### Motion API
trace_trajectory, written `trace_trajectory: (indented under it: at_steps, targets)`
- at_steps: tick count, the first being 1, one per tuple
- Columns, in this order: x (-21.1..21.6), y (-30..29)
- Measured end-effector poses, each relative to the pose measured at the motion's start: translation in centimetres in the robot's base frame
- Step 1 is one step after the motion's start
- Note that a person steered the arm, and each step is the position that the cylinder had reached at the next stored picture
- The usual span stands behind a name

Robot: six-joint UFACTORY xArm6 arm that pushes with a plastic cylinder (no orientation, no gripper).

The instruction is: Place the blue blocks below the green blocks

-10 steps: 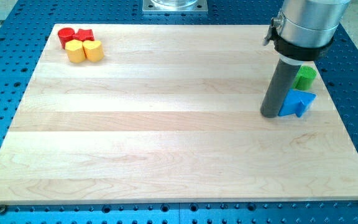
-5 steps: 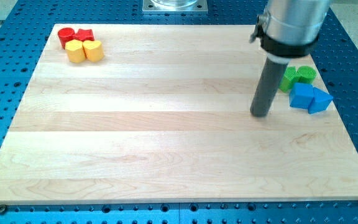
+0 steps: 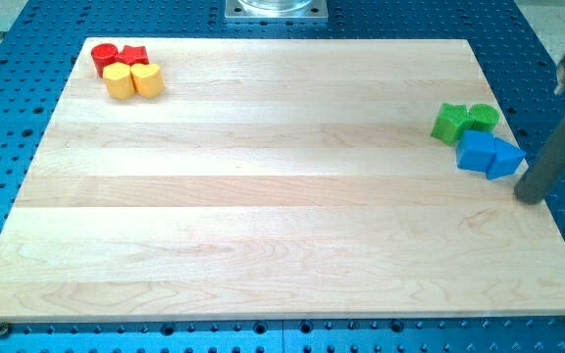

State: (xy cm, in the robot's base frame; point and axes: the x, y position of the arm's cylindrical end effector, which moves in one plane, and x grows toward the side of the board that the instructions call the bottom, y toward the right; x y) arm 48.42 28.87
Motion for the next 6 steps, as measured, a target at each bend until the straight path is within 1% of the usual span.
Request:
trace_trajectory:
  at_steps: [1,2,5,6]
  targets:
    - [-1.1,-0.5]
    - [-3.5,-0.5]
    - [-3.5,-0.2]
    - [-3.5,4.9]
